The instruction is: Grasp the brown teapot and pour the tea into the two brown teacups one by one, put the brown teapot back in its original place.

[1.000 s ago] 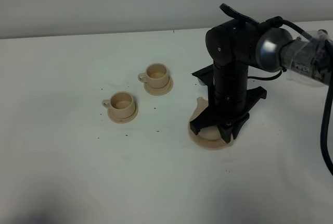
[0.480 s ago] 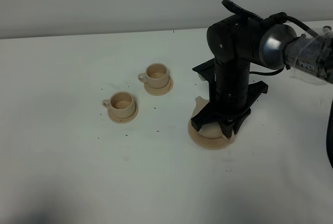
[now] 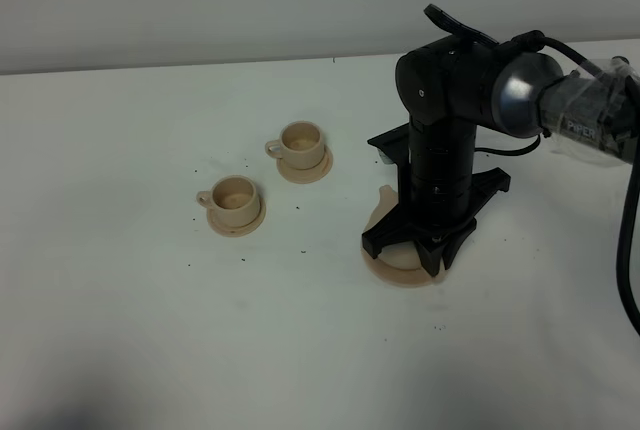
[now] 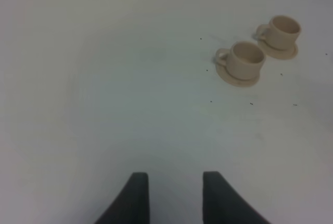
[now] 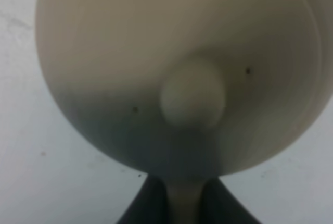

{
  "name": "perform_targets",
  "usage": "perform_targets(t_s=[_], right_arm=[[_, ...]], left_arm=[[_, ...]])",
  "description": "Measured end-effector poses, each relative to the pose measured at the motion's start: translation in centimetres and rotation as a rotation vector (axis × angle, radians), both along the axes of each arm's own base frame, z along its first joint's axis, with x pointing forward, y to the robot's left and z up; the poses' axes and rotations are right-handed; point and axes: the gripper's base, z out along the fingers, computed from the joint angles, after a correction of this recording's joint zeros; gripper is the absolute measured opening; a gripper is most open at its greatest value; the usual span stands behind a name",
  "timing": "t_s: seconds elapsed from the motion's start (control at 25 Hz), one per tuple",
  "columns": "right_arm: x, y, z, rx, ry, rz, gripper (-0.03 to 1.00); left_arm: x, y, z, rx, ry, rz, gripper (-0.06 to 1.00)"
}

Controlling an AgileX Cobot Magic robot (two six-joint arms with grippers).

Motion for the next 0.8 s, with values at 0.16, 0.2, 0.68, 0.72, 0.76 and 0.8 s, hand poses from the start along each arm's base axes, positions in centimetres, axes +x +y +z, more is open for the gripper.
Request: perform_targets(t_s=[0.16,0.2,0.68,0.72,0.76,0.8], right_arm=[[-0.01,0.01,-0.04,0.000,0.003,-0.002,0.17],[-0.02,0.01,-0.04,0.000,0.003,-0.002,0.21],[-0.01,0.01,-0.04,0.000,0.002,-0.001,0.41],[0.00,-0.01,-0.04,-0.002,0.001,0.000,0.41],[0.01,-0.03,-0.01,-0.003,-0.001,0.001,0.40],[0.04,-0.06,0.03,-0.006,-0.005,0.003,0.40]], left_arm=[[0.00,0.00,0.00,0.000,0.000,0.000,0.28],[0.00,0.00,0.00,0.000,0.000,0.000,0.28],[0.00,0.00,0.00,0.000,0.000,0.000,0.28],[0.00,0.00,0.00,0.000,0.000,0.000,0.28],[0.00,0.00,0.00,0.000,0.000,0.000,0.28],[0.00,0.00,0.00,0.000,0.000,0.000,0.28]])
